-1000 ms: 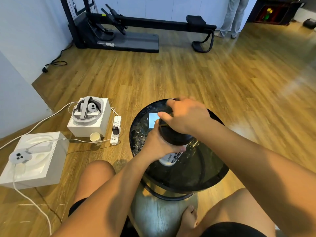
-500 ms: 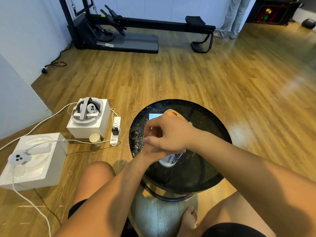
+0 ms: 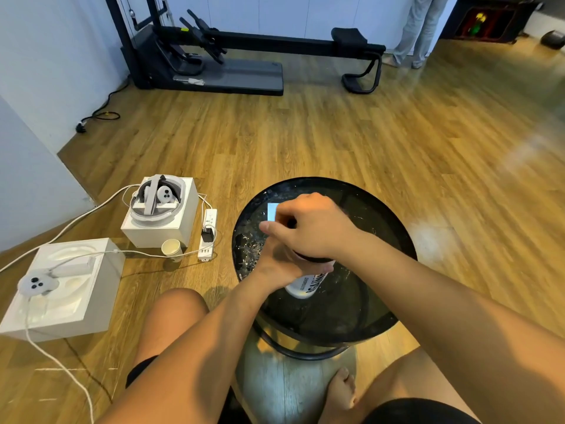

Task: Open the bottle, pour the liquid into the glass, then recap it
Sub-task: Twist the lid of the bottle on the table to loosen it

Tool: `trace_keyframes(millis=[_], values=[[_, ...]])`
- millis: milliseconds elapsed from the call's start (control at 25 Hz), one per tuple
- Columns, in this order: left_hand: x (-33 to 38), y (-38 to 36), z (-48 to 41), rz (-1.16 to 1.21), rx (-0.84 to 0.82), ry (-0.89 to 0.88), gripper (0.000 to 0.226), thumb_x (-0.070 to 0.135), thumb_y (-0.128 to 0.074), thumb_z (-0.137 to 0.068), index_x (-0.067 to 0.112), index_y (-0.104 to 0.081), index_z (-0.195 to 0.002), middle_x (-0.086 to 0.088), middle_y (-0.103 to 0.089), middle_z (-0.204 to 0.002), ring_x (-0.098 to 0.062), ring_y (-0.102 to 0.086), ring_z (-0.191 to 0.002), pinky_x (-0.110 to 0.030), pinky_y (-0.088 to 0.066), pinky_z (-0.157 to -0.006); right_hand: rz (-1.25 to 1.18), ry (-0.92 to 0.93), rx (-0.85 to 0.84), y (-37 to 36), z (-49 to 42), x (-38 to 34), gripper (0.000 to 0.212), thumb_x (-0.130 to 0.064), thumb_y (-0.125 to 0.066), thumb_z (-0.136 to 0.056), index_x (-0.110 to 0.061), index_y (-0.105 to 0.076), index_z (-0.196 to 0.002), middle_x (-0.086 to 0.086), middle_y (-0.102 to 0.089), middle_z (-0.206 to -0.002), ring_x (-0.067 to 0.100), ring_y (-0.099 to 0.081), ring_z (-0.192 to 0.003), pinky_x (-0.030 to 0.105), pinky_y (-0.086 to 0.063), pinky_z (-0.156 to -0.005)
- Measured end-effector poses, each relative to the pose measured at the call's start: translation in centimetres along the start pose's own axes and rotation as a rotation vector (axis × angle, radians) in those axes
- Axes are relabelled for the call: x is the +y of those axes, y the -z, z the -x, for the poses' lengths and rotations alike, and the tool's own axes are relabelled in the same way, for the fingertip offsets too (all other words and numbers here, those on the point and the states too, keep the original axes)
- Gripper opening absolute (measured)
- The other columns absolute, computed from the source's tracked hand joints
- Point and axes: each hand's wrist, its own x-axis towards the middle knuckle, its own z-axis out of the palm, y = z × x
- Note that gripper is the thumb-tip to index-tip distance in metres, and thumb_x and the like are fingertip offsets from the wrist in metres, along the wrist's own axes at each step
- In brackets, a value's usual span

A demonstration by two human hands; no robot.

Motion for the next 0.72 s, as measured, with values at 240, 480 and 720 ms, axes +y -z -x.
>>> trace_keyframes(millis=[240, 480, 720], values=[[-0.1, 0.2, -0.1, 0.006, 0.041, -0.03, 0.105, 0.033, -0.098, -0.048, 0.03, -0.037, -0.133, 0.013, -0.061, -0.117, -0.01, -0.06, -0.113, -0.027, -0.052, -0.092, -0.009, -0.045, 0.179, 1.9, 0.0, 0.3, 0.039, -0.054, -0.05, -0.097, -0.019, -0.067, -0.1, 0.003, -0.068, -0.099, 0.024, -0.062, -0.098, 0.039, -0.05, -0.079], [-0.2, 0.2, -0.1, -0.044, 0.051, 0.024, 0.073, 0.03, -0.098, -0.054, 0.035, -0.052, -0.111, 0.016, -0.063, -0.103, -0.006, -0.064, -0.103, -0.008, -0.047, -0.074, 0.036, -0.181, -0.08, 1.4, -1.0, 0.7, 0.043, -0.067, -0.049, -0.091, -0.025, -0.06, -0.094, -0.003, -0.062, -0.095, 0.021, -0.061, -0.093, 0.038, -0.044, -0.079], [0.1, 0.2, 0.1, -0.032, -0.009, -0.007, 0.103, 0.025, -0.095, -0.061, 0.019, -0.034, -0.144, 0.02, -0.045, -0.118, -0.003, -0.049, -0.119, 0.003, -0.033, -0.088, -0.224, 0.087, 0.075, 1.6, -0.3, -1.3, 0.028, -0.044, -0.063, -0.094, -0.017, -0.068, -0.087, -0.002, -0.065, -0.075, 0.017, -0.059, -0.072, 0.026, -0.044, -0.067]])
